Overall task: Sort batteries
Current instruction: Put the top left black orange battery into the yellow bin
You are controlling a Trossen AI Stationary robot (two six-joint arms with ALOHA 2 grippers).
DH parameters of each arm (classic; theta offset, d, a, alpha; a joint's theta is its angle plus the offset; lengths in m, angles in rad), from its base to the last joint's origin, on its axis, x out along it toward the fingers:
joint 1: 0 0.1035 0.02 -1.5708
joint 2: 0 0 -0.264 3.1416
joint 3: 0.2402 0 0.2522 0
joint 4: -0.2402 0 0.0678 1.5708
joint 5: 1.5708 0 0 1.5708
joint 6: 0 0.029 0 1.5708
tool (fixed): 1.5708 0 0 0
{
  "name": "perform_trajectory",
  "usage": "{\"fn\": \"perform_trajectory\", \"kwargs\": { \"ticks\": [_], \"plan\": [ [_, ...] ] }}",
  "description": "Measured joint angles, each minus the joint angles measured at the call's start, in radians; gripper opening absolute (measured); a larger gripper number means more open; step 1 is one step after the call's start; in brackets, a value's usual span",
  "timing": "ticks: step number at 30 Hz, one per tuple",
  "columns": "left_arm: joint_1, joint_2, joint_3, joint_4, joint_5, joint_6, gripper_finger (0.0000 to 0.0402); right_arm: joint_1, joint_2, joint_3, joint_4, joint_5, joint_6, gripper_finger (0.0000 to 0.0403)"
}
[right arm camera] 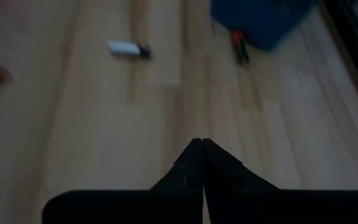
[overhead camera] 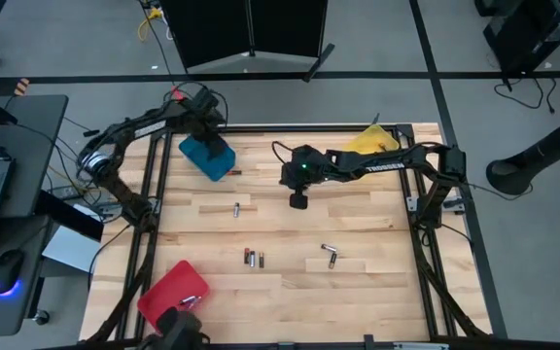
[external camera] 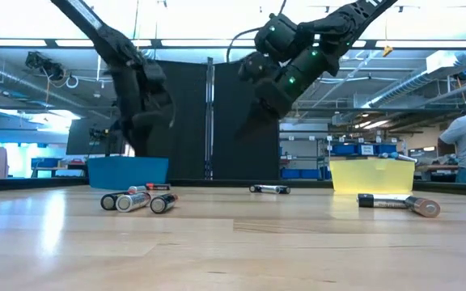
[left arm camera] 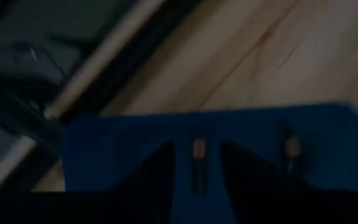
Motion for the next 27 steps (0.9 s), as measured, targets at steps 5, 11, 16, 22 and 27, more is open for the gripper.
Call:
{"fn": "perform_trajectory", "kwargs": {
  "ticks": [5, 11, 16, 22, 27],
  "plan": [
    [-0.051, -0.203, -0.186, 0.295, 0.058, -0.046, 0.011, 0.009, 0.016, 0.002, 0.095, -0.061, 0.026, 0.0013],
    [-0.138, -0.416, -0.488, 0.811, 0.14, -0.153, 0.008, 0.015, 0.108, 0.1, 0.12, -0.108, 0.075, 0.0011],
    [-0.192, -0.529, -0.668, 1.124, 0.168, -0.19, 0.0064, 0.015, 0.237, 0.268, 0.073, -0.143, 0.117, 0.0022],
    [-0.211, -0.587, -0.739, 1.263, 0.193, -0.195, 0.0057, 0.014, 0.383, 0.467, -0.044, -0.128, 0.121, 0.0053],
    [-0.211, -0.607, -0.743, 1.286, 0.228, -0.188, 0.0057, -0.002, 0.491, 0.614, -0.128, -0.082, 0.123, 0.0111]
  ]
}}
